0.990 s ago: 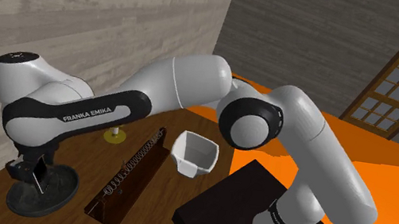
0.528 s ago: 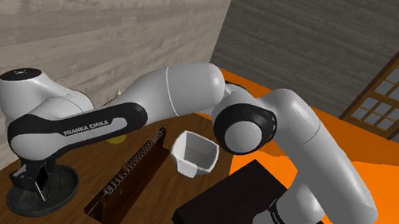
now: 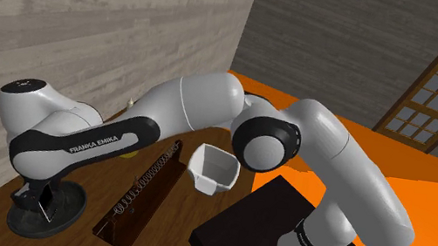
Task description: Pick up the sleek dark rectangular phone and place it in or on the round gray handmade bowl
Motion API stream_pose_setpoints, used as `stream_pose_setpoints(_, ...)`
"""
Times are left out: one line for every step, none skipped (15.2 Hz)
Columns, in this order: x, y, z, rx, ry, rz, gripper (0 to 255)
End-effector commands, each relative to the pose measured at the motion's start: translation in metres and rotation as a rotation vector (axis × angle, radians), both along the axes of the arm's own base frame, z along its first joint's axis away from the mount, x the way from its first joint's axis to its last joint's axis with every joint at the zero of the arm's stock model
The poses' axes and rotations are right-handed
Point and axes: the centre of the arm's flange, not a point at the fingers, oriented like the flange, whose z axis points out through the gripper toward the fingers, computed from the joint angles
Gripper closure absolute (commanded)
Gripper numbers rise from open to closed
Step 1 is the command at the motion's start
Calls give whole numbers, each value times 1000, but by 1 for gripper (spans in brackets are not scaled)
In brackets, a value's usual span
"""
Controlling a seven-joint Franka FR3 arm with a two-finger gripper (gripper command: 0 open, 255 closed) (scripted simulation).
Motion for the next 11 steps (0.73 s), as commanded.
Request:
stream_pose_setpoints(-1,-1,-2,-3,3,0,255)
stream_pose_setpoints(-1,-1,-3,-3,3,0,0)
stream_pose_setpoints(0,-1,-3,-3,3,0,0)
stream_pose_setpoints(0,-1,-2,-3,3,0,0)
stream_pose_setpoints(0,-1,-2,-3,3,0,0)
stream_pose_setpoints(0,-1,-2,-3,3,0,0)
stream_pose_setpoints(-1,-1,-2,-3,3,0,0)
stream_pose_setpoints(0,-1,11,-3,3,0,0)
stream_pose_setpoints(1,-1,24,-3,3,0,0)
stream_pose_setpoints(1,-2,37,-3,3,0,0)
stream_pose_setpoints(2,-2,47,-3,3,0,0)
